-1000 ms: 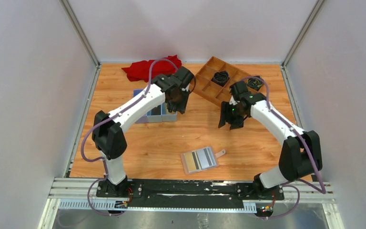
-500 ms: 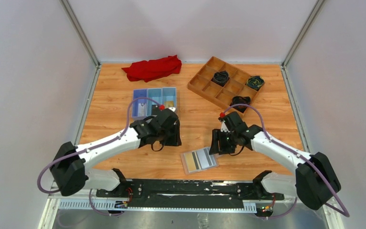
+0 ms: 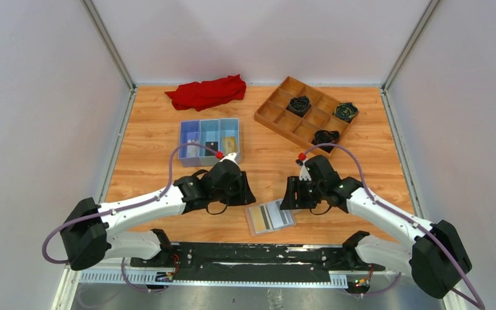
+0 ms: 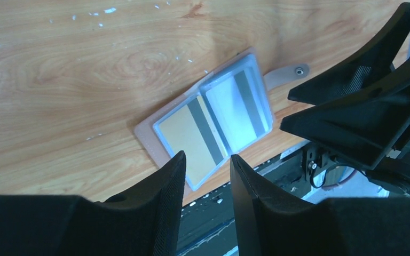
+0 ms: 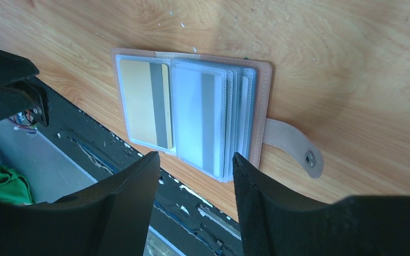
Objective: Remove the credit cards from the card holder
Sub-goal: Remove the credit card from the card holder.
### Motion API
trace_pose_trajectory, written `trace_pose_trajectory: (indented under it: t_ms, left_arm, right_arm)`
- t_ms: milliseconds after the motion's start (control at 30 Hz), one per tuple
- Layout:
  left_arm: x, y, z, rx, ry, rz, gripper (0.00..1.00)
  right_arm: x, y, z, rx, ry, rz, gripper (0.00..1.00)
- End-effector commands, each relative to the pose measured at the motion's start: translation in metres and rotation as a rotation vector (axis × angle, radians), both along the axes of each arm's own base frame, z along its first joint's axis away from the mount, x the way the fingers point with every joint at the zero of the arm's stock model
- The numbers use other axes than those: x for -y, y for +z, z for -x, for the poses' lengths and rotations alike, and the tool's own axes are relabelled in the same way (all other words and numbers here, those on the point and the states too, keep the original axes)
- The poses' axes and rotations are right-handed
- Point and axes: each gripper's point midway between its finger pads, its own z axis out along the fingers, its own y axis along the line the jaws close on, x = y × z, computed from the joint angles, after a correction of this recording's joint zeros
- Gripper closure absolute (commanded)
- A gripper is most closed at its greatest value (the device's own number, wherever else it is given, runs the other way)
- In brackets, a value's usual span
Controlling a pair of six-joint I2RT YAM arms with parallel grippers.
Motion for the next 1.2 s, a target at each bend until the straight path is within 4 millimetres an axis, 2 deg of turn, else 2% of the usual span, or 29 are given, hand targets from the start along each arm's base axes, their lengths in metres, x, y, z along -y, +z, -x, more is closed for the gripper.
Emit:
trace_pose_trajectory:
  t_ms: [0, 200, 267, 400, 600, 867, 1167]
  left_arm:
    - [0.012, -0.006, 0.006, -0.015, 0.012, 0.069, 0.59]
    - [0.02, -0.01, 0.015, -0.029, 0.012, 0.141, 0.59]
    - [0.017, -0.017, 0.016, -0.044, 0.033, 0.136, 0.6]
    - [0.013, -0.03, 0.02, -0.066, 0.048, 0.135, 0.62]
    - [0.019, -0.045, 0.027, -0.112, 0.015, 0.141, 0.63]
    - [0.015, -0.054, 0.025, -0.111, 0.035, 0.111, 0.67]
    - [0.014, -0.081, 0.027, -0.131, 0.024, 0.072, 0.74]
  right_arm:
    - [-0.005, -0.002, 0.008, -0.012, 0.013, -0.025, 0.43]
    - [-0.014, 0.004, 0.011, 0.007, 0.053, -0.065, 0.44]
    - [-0.017, 0.004, 0.012, 0.007, 0.066, -0.078, 0.44]
    - [-0.028, 0.003, 0.015, -0.014, 0.094, -0.097, 0.51]
    - [-0.041, -0.006, 0.018, -0.05, 0.132, -0.118, 0.6]
    - [-0.056, -0.015, 0.025, -0.122, 0.155, -0.193, 0.65]
    - [-0.055, -0.042, 0.02, -0.156, 0.117, -0.149, 0.67]
